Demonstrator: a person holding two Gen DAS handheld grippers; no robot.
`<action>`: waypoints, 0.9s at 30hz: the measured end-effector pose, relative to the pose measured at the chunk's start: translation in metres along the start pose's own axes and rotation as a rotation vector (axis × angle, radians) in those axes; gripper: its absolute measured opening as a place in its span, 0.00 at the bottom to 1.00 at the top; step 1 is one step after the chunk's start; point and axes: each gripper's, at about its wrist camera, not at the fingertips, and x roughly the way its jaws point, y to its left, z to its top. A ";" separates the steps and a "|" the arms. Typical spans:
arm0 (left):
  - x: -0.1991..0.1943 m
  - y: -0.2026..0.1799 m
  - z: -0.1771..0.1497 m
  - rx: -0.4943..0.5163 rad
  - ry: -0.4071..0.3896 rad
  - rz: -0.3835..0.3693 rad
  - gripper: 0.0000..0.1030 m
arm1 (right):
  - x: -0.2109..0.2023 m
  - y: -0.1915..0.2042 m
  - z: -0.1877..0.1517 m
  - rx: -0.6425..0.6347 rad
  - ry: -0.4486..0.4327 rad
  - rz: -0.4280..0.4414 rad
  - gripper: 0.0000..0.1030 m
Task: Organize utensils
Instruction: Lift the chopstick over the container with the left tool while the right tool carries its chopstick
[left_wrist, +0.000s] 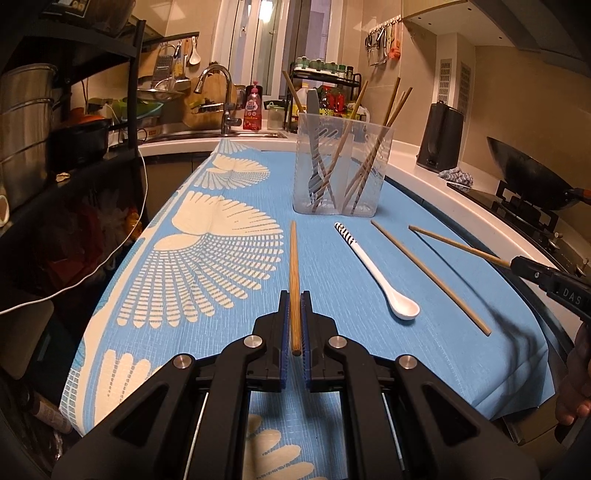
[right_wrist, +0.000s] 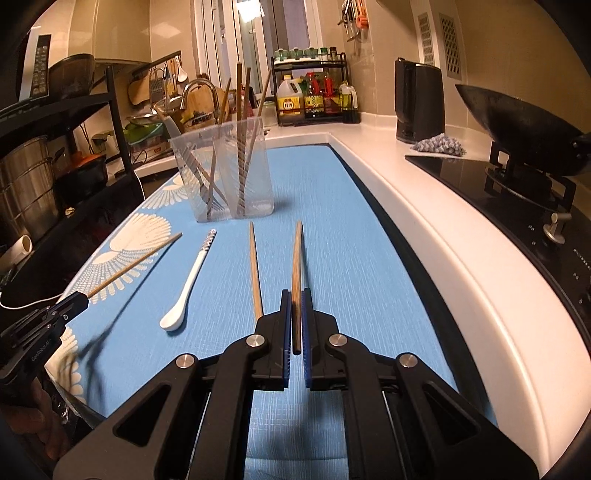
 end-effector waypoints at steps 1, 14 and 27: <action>-0.001 -0.001 0.001 0.003 0.000 -0.001 0.05 | -0.002 0.000 0.002 -0.003 -0.005 0.001 0.05; -0.016 0.000 0.022 0.008 -0.040 -0.004 0.05 | -0.022 0.008 0.021 -0.015 -0.060 0.024 0.05; -0.023 0.022 0.102 -0.004 -0.117 -0.049 0.05 | -0.040 0.025 0.078 -0.039 -0.158 0.051 0.05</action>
